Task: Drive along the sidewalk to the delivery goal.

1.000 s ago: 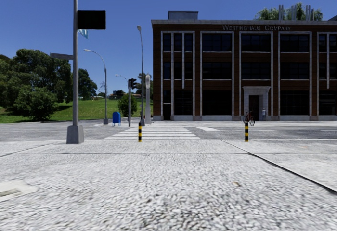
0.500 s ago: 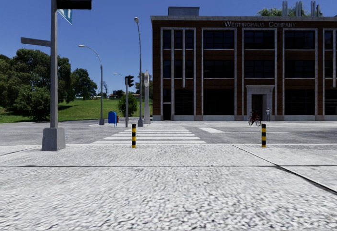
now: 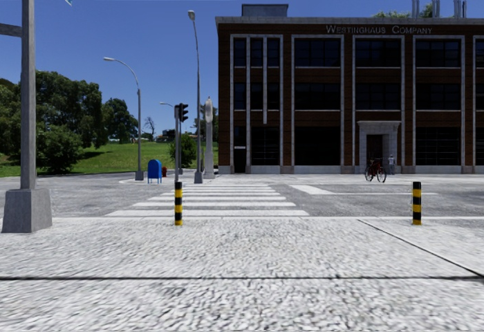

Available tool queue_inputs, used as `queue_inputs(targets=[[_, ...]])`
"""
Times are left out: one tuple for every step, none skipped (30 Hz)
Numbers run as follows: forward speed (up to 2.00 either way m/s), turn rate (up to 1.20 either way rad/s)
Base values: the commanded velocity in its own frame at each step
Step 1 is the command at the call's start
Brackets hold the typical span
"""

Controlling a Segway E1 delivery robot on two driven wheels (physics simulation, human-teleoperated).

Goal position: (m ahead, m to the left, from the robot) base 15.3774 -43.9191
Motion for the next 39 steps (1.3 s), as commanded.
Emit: queue_inputs(targets=[[2.00,0.00],[2.00,0.00],[2.00,0.00],[2.00,0.00],[2.00,0.00],[2.00,0.00],[2.00,0.00],[2.00,0.00],[2.00,0.00],[2.00,0.00],[2.00,0.00],[2.00,0.00],[2.00,0.00],[2.00,0.00],[2.00,0.00],[2.00,0.00],[2.00,0.00],[2.00,0.00],[2.00,0.00],[2.00,0.00],[2.00,0.00],[2.00,0.00],[2.00,0.00],[2.00,0.00],[2.00,0.00],[2.00,0.00],[2.00,0.00],[2.00,0.00],[2.00,0.00],[2.00,0.00],[2.00,0.00],[2.00,0.00],[2.00,0.00],[2.00,0.00],[2.00,0.00],[2.00,0.00],[2.00,0.00],[2.00,0.00],[2.00,0.00]])
